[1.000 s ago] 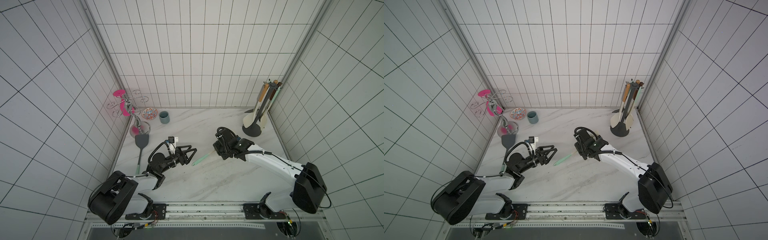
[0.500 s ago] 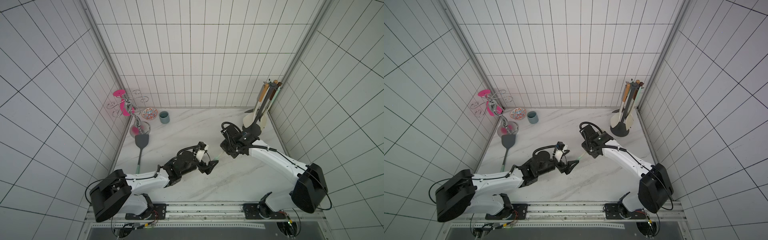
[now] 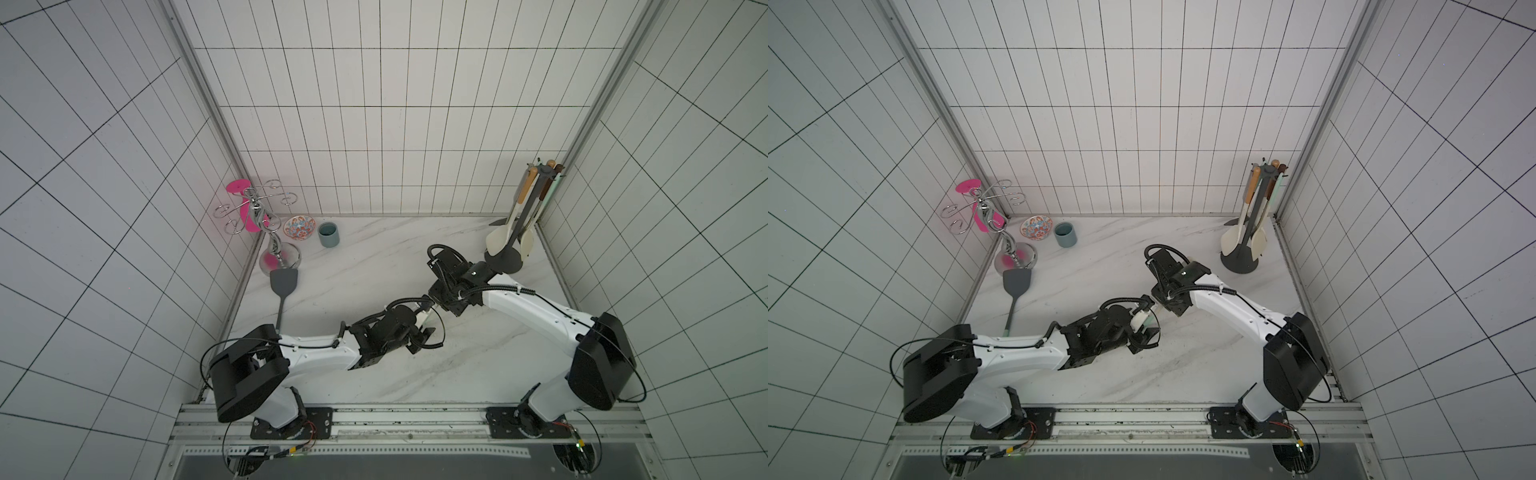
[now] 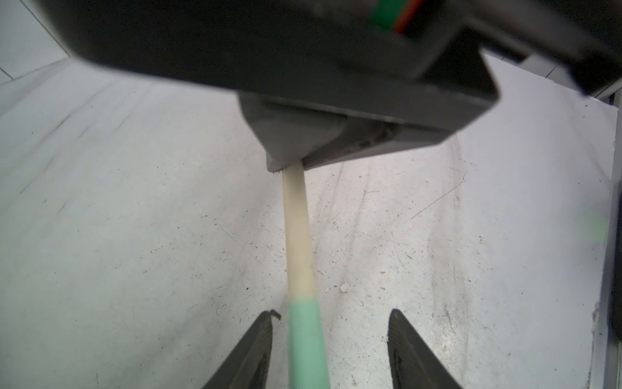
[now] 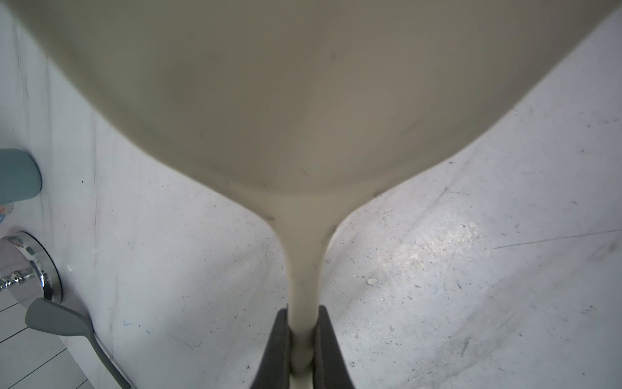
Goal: Take the spatula off the kitchen utensil rack
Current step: Place the spatula at the center of the board.
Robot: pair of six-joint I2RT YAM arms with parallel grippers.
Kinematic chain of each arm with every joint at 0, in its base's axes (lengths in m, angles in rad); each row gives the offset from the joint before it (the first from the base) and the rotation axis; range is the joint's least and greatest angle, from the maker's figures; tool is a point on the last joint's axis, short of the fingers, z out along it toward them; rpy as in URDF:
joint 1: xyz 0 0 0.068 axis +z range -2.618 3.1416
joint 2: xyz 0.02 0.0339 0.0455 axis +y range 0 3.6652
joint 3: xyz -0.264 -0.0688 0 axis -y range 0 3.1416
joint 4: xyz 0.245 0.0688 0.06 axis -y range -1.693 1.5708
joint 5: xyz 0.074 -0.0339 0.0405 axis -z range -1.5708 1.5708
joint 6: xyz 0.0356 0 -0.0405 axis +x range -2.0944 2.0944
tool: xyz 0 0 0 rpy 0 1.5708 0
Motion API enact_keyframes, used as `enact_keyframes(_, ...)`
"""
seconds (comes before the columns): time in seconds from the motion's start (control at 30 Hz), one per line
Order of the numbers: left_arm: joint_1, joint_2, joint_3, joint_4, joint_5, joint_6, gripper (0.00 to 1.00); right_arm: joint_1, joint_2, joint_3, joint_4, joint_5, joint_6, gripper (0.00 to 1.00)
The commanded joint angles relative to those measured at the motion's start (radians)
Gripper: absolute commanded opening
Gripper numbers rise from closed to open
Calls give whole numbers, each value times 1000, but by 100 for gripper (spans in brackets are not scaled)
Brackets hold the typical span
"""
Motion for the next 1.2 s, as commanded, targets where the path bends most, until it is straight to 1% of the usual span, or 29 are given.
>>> enact_keyframes(0.0, -4, 23, 28, -32, -49, 12, 47, 24, 17, 117, -50, -21, 11, 0)
enact_keyframes(0.07, -4, 28, 37, -45, -57, 7, 30, 35, 29, 125, -56, -29, 11, 0)
enact_keyframes(0.13, -3, 37, 46, -56, -64, 3, 4, 40, 37, 128, -57, -40, 11, 0)
enact_keyframes(0.17, -3, 41, 51, -63, -68, 0, 0, 42, 39, 128, -58, -41, 10, 0)
enact_keyframes(0.37, -4, 47, 50, -56, -75, -16, 0, 45, 17, 129, -58, 13, -17, 0)
enact_keyframes(0.4, -3, 44, 46, -51, -87, -24, 0, 45, 7, 131, -57, 34, -34, 2)
enact_keyframes(0.43, -4, 42, 43, -47, -99, -30, 0, 43, -5, 131, -56, 57, -57, 15)
enact_keyframes(0.5, -2, 40, 36, -38, -116, -42, 0, 43, -33, 131, -57, 104, -113, 47)
enact_keyframes(0.53, -1, 39, 35, -37, -121, -48, 0, 42, -49, 131, -57, 134, -153, 60)
enact_keyframes(0.6, 6, 39, 31, -35, -122, -60, 0, 39, -82, 133, -57, 179, -238, 78)
enact_keyframes(0.63, 15, 39, 29, -33, -113, -70, 0, 36, -100, 133, -58, 192, -289, 86)
enact_keyframes(0.67, 27, 39, 23, -31, -97, -80, 0, 28, -117, 131, -56, 200, -339, 90)
enact_keyframes(0.73, 70, 31, 5, -15, -33, -116, 0, 5, -158, 126, -54, 202, -449, 94)
enact_keyframes(0.83, 159, 13, -38, 29, 91, -179, 0, -34, -246, 72, -13, 194, -610, 95)
enact_keyframes(0.93, 256, -11, -85, 68, 216, -258, 0, -60, -379, -46, 92, 210, -759, 99)
enact_keyframes(0.97, 285, -19, -93, 64, 244, -279, 0, -66, -426, -97, 137, 210, -796, 99)
enact_keyframes(1.0, 320, -32, -101, 46, 274, -309, 0, -74, -480, -157, 187, 202, -827, 99)
enact_keyframes(1.07, 380, -78, -127, -1, 310, -364, 0, -98, -563, -266, 269, 180, -848, 99)
enact_keyframes(1.17, 462, -204, -213, -48, 361, -471, 0, -128, -631, -381, 338, 152, -847, 99)
